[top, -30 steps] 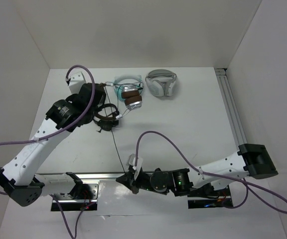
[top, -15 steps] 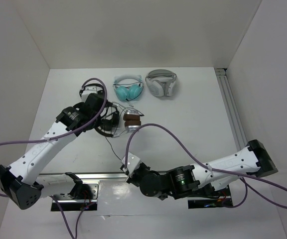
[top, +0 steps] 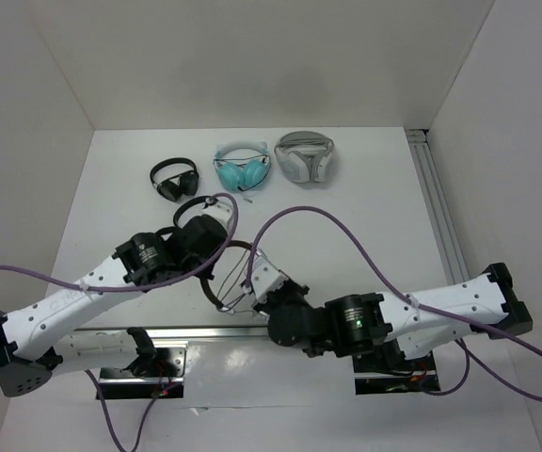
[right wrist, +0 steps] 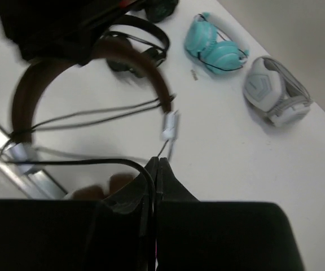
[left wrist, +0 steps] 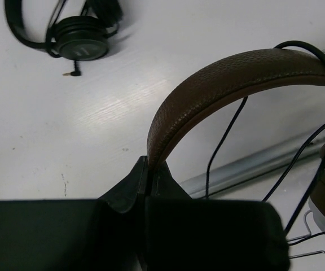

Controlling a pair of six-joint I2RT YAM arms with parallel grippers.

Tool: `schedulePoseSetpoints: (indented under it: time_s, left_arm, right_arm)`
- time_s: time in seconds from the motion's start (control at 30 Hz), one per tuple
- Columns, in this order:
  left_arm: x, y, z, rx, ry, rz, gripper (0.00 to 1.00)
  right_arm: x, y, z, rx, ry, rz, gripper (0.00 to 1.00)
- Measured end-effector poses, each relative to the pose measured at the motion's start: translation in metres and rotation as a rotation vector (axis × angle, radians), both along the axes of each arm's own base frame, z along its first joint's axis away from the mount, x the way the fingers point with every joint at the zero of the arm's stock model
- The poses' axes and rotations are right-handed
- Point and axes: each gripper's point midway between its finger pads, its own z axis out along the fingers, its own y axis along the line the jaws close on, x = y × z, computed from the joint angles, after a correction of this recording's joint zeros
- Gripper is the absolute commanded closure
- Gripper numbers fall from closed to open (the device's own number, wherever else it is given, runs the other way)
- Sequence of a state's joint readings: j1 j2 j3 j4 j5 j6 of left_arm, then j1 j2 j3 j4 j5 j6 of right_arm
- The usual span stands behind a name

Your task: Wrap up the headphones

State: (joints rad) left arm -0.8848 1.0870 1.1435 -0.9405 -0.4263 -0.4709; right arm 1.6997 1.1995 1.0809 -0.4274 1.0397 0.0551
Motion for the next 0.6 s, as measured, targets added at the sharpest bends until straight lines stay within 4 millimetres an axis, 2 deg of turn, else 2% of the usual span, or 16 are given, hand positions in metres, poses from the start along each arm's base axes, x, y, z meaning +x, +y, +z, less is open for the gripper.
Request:
schedulePoseSetpoints:
  time_s: [0.17, 0.27, 0.47, 0.6]
  left_arm:
    - [-0.029, -0.023, -0.002, 0.013, 0.013, -0.147, 1.0]
    - [-0.036, -0.03, -0.002, 0.01, 0.015, -0.182, 1.0]
    - [-0.039, -0.032, 0.004, -0.034, 0.004, -0.178, 1.0]
    - [-0.045, -0.032, 0.014, -0.082, -0.004, -0.218, 1.0]
  right_arm:
    - [0.039, -0.025, 0.017, 0.034, -0.006, -0.09, 1.0]
    - [0.055, -0.034, 0.02, 0.042, 0.006, -0.106, 1.0]
    - [0.088, -0.052, -0.004, 0.008, 0.056, -0.136, 0.96]
    - [0.103, -0.062, -0.02, 0.008, 0.09, -0.142, 0.93]
